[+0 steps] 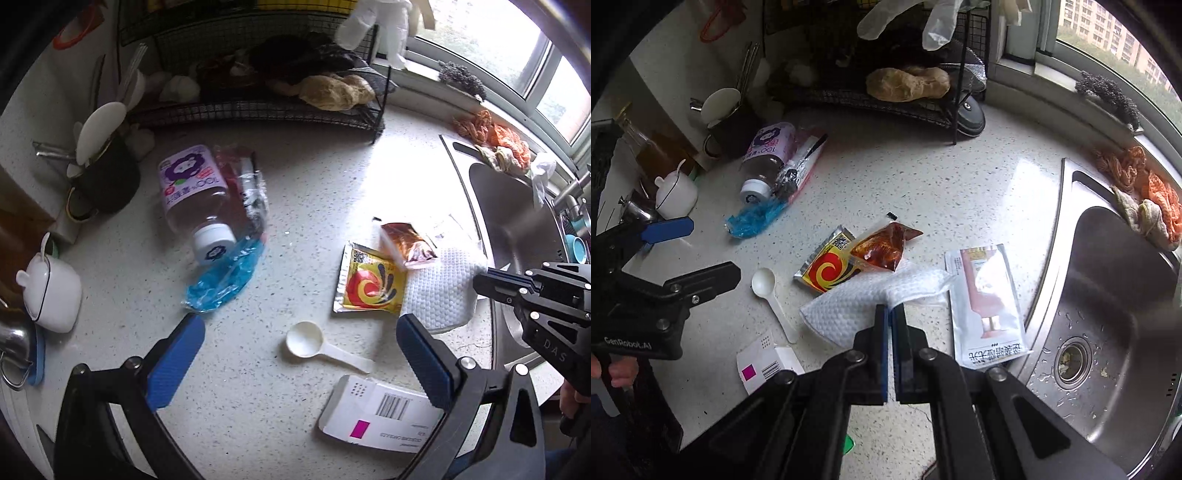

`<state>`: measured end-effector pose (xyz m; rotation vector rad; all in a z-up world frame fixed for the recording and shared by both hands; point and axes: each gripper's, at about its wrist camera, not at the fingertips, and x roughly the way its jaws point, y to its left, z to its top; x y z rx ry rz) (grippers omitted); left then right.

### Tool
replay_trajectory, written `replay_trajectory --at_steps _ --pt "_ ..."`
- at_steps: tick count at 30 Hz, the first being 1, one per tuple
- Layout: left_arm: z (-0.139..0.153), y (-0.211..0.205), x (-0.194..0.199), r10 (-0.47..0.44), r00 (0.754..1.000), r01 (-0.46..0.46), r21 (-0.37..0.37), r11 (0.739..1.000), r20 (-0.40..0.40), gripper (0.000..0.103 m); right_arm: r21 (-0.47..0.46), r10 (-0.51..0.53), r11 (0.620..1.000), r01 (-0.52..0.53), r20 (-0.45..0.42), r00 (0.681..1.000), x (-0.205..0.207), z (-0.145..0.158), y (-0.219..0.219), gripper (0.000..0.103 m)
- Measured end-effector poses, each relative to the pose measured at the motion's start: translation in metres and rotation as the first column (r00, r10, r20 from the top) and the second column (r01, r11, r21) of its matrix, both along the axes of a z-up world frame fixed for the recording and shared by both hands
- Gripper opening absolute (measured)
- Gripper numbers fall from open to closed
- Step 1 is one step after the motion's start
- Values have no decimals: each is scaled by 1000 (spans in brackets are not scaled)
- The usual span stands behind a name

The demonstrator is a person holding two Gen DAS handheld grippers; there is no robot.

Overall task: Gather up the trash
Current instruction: 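Grasp the white napkin with the right gripper and lift it, then grasp the brown sauce packet with the left gripper while the right gripper holds the napkin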

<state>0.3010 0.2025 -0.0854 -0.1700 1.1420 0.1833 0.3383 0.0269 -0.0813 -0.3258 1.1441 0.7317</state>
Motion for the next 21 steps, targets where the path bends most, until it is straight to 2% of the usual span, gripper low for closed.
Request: replay_trajectory --at_steps 5,9,12,21 --pt "8 -31 8 -80 997 80 -13 997 22 103 11 -54 999 53 46 997 -2 15 -25 1" --pt "8 -44 19 -97 995 98 -43 994 20 103 24 -107 994 106 63 992 -8 21 -43 1" --pt "3 -50 31 -115 993 115 -68 991 12 103 24 -149 989 148 66 987 -7 20 -51 1" --pt "-21 -60 74 -183 982 178 -80 981 -52 103 10 -246 969 245 43 968 5 10 -59 1"
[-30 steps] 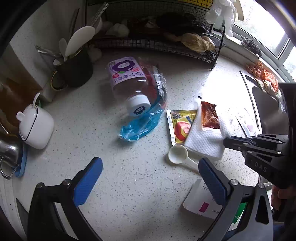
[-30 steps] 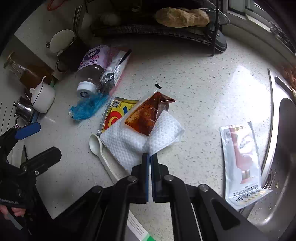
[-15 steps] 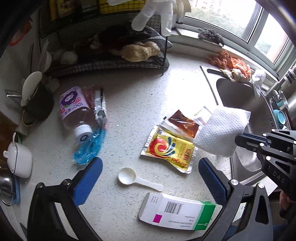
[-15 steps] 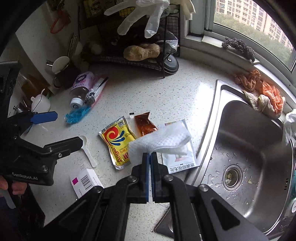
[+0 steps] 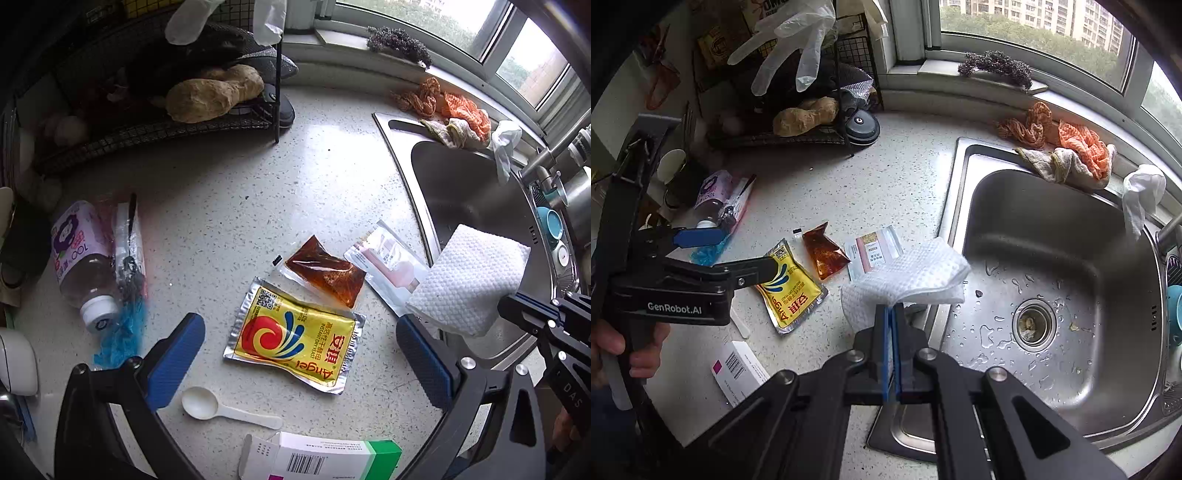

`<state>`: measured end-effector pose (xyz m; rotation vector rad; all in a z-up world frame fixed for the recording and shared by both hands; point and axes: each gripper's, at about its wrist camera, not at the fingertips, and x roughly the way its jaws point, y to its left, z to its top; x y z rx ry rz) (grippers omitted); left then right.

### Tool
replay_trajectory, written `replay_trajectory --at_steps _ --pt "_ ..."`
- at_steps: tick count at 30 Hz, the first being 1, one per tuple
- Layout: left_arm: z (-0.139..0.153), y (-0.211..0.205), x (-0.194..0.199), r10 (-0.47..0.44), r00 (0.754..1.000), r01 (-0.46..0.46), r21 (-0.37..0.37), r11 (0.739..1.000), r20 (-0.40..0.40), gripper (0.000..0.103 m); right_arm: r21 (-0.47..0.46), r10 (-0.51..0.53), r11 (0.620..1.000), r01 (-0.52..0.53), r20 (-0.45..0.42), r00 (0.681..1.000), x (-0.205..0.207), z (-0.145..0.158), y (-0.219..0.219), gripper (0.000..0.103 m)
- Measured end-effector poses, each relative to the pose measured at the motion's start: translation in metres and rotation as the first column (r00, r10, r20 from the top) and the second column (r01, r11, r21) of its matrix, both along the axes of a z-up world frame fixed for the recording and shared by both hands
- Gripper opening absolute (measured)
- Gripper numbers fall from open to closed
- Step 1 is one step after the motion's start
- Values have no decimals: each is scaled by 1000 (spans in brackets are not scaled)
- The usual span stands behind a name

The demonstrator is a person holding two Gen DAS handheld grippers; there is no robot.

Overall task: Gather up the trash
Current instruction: 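Grasp the brown sauce packet with the left gripper while the right gripper holds the napkin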

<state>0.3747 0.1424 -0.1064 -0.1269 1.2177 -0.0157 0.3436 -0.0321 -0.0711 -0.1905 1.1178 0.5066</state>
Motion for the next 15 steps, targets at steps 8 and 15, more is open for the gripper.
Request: replay_trajectory --at_steps 8,15 --pt "-34 -2 34 -51 996 50 -19 999 -72 103 -10 -38 999 38 -28 999 18 -12 7 1" --pt "-59 -2 58 -4 992 1 -22 1000 -127 100 -37 -53 998 51 -54 997 27 -21 7 1"
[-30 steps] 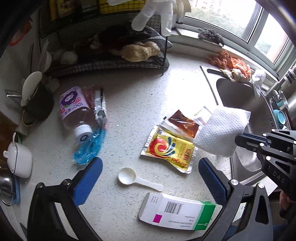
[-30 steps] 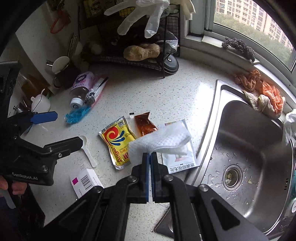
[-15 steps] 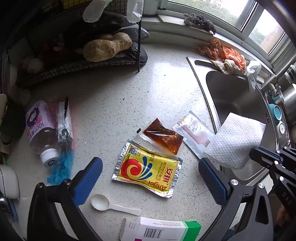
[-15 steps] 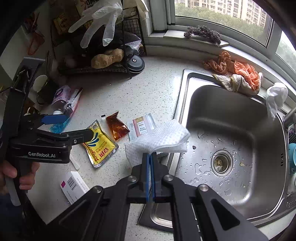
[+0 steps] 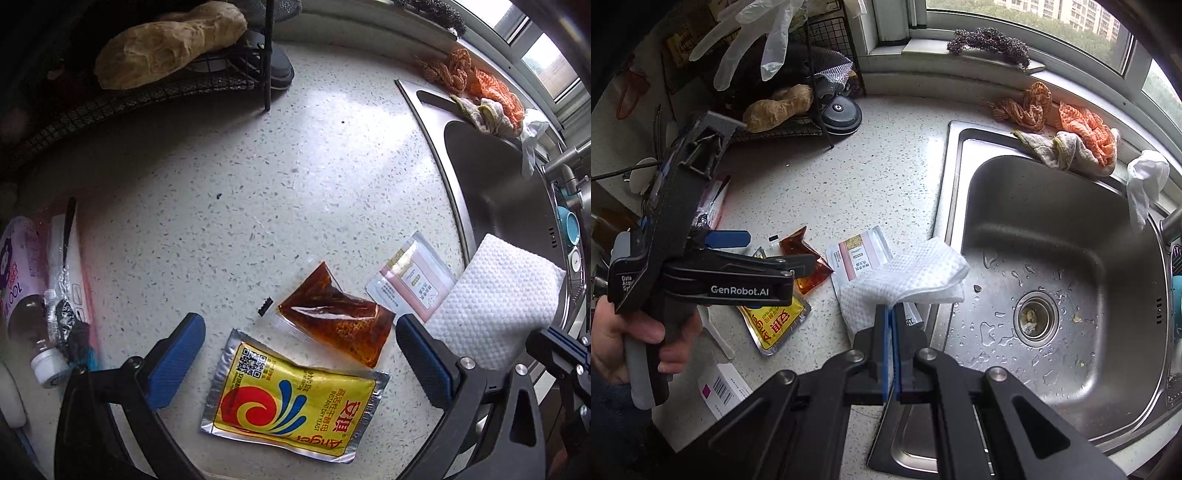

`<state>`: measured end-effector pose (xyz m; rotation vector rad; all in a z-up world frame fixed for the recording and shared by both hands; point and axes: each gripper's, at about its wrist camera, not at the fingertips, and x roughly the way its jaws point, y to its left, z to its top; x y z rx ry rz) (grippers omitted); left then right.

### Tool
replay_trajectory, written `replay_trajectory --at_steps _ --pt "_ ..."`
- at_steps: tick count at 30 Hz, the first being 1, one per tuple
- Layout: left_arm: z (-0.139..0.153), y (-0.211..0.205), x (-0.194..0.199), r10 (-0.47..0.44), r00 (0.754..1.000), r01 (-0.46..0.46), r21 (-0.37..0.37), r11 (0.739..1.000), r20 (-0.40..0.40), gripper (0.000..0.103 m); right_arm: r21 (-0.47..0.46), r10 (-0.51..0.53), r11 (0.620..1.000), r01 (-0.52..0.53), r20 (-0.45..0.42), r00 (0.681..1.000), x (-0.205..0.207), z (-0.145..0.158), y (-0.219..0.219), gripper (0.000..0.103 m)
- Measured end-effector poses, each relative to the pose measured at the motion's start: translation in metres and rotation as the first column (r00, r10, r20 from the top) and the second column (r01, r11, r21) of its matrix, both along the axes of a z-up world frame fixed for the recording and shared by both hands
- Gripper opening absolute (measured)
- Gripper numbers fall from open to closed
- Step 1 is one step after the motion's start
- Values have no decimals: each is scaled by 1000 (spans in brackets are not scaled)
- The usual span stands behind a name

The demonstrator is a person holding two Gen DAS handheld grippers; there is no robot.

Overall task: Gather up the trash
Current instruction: 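Grasp the brown sauce packet with the left gripper while the right gripper holds the napkin, then carry the sauce packet and napkin down toward the red bucket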

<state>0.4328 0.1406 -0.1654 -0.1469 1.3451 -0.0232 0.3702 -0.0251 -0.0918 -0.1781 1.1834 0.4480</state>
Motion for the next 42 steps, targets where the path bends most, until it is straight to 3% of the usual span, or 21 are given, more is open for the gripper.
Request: replay_trajectory --at_steps 5,9,12,15,16,28,42 --pt "-2 -13 5 -48 999 47 53 997 15 87 -4 -16 1000 16 -5 1000 6 -1 -2 1" --pt "1 -31 5 -108 994 105 93 990 32 58 0 -17 1000 17 -14 1000 8 -3 -1 1" --pt "2 -36 3 -117 992 112 103 988 40 48 11 -7 1000 7 -22 1000 9 -5 1 1" --pt "6 -39 -3 -124 990 123 33 992 63 17 23 8 1000 -7 -25 1000 6 -5 3 1" --pt "6 -39 -4 -120 991 119 12 993 67 14 26 13 1000 -12 -25 1000 5 -5 3 2" --pt "43 -35 -30 -111 978 105 43 994 174 9 62 55 996 -57 43 998 -13 17 -2 1" --pt "105 -54 -118 -57 961 41 62 997 269 9 127 114 983 -135 161 980 -81 56 -36 1"
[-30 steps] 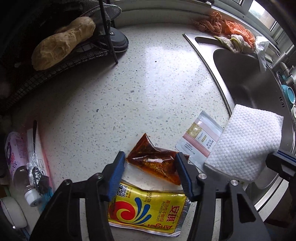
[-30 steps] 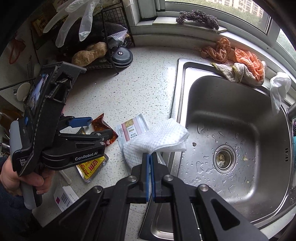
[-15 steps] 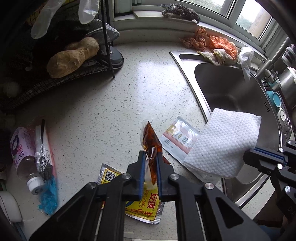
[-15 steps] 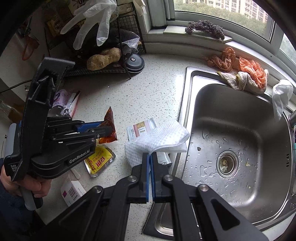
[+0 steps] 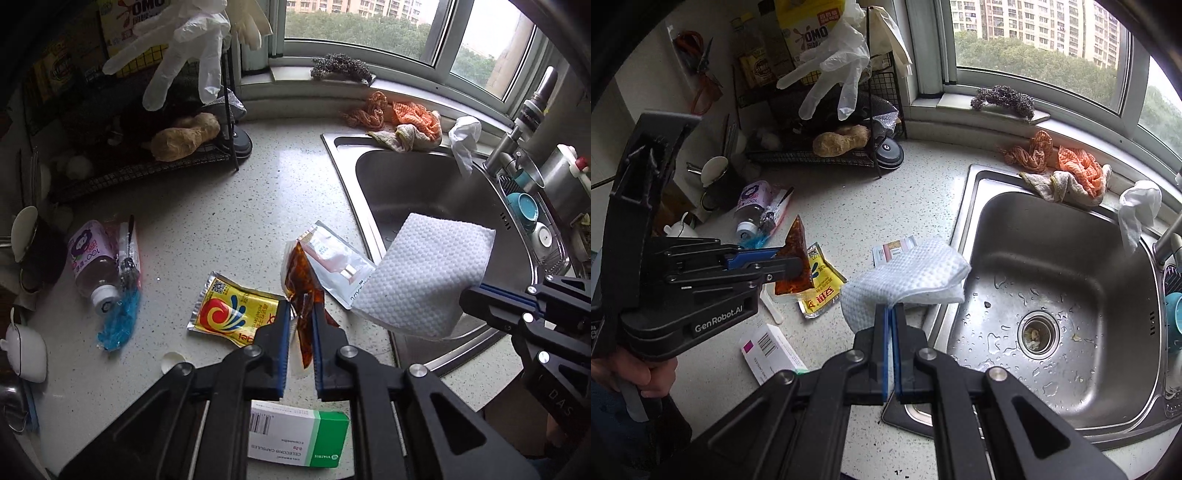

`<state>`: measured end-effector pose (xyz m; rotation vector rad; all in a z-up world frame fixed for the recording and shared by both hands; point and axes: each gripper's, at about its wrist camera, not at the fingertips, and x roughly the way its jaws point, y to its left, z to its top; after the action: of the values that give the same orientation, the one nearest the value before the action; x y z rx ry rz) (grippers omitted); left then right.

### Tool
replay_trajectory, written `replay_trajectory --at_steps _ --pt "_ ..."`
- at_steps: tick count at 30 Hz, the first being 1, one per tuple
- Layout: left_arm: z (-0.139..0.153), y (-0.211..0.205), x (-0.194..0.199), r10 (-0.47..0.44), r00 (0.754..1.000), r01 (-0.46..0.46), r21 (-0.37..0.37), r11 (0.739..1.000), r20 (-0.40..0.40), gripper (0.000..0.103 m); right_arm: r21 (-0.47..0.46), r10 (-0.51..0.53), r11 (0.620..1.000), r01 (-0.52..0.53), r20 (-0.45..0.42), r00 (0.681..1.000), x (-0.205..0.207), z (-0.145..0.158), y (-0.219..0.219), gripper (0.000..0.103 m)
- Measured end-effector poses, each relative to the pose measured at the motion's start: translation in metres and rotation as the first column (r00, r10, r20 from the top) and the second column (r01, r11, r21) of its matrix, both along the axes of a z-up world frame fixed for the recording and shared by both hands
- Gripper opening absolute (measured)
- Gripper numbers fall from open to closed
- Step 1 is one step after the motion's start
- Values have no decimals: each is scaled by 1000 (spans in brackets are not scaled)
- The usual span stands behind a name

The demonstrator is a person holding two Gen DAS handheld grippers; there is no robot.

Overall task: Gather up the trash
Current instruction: 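Carry the sauce packet and napkin down toward the red bucket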

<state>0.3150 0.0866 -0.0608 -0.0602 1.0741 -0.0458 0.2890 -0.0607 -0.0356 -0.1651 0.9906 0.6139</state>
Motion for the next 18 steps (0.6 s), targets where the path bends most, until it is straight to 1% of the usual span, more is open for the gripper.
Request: replay_trajectory --at_steps 5,9,13,16,18 --pt "16 -31 -41 0 999 -1 42 999 32 9 20 17 1000 -18 29 999 -39 9 -27 1" --pt "20 -62 -77 -10 999 7 56 998 47 9 23 27 999 -28 44 999 -75 10 -53 1" --pt "21 -95 -116 -25 998 21 63 998 64 9 6 23 1000 -23 64 998 -111 11 -81 1" --pt "18 -119 -145 -30 997 26 64 998 67 9 2 6 1000 -6 63 998 -133 7 -101 1" --pt "15 -135 -162 -56 996 51 71 996 70 9 5 -5 1000 5 54 999 -149 2 -117 1"
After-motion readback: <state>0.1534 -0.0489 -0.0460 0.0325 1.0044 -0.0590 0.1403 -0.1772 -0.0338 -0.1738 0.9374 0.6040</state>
